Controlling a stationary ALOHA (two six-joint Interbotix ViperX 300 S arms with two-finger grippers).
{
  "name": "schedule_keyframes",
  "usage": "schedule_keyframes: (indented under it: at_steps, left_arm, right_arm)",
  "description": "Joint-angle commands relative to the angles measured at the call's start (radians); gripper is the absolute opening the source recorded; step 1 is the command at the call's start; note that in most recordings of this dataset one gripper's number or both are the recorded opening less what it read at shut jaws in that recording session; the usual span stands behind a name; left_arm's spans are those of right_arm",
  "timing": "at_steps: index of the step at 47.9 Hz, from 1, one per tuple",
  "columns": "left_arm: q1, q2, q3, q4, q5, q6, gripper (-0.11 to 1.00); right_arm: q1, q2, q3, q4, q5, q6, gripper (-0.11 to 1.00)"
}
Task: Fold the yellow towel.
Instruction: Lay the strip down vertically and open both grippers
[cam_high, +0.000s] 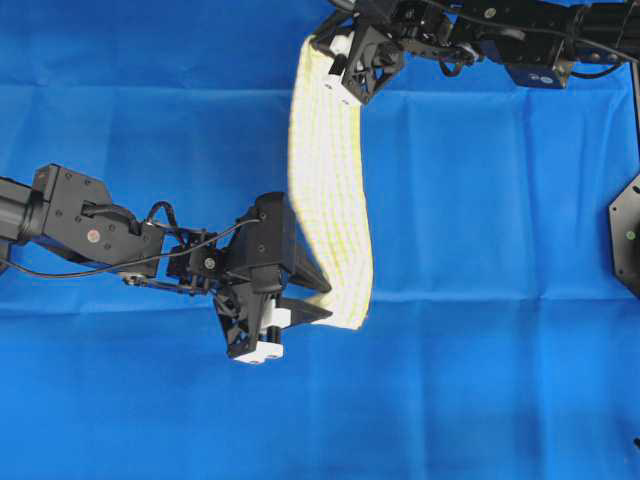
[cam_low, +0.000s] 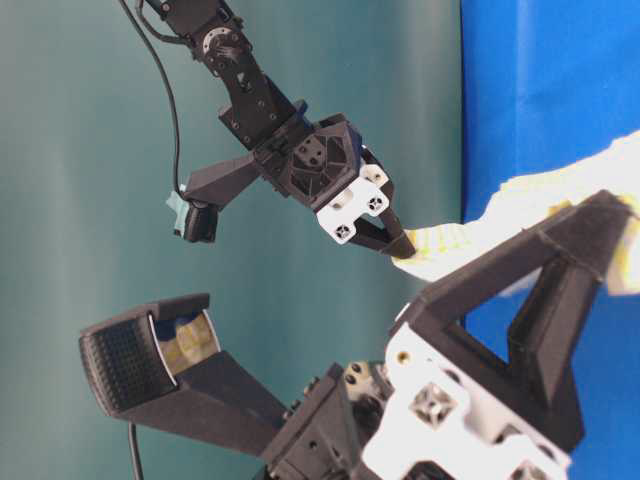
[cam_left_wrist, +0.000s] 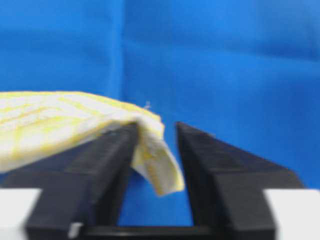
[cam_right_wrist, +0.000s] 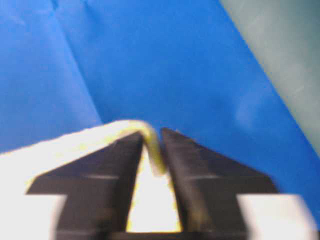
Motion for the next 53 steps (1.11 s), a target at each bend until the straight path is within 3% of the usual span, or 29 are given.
schedule_keyframes:
  at_steps: [1,6,9,20,32,43,53]
  left_arm:
    - [-0.002,-0.055,0.002,0.0,0.032,0.003,0.38]
    - [0.002,-0.109,0.014,0.0,0.114,0.003,0.46]
    - [0.003,-0.147,0.023,0.0,0.164,0.003,0.46]
    - [0.025,-0.295,0.095,0.005,0.238,0.009,0.46]
    - [0.137,-0.426,0.206,0.005,0.23,0.008,0.46]
    - [0.252,-0.462,0.258,0.005,0.202,0.009,0.46]
    - [0.318,-0.437,0.272,0.005,0.169,0.009,0.46]
  right_arm:
    - [0.005,-0.021,-0.02,-0.002,0.006,0.002,0.37]
    - [0.005,-0.048,-0.015,-0.003,0.035,0.0,0.68]
    - [0.003,-0.075,-0.008,-0.011,0.058,0.0,0.77]
    - [0.003,-0.199,0.063,-0.028,0.074,0.002,0.7]
    - [0.002,-0.344,0.209,-0.028,0.038,0.012,0.7]
    - [0.002,-0.457,0.341,-0.011,-0.04,0.02,0.7]
    - [0.002,-0.477,0.377,-0.009,-0.075,0.02,0.7]
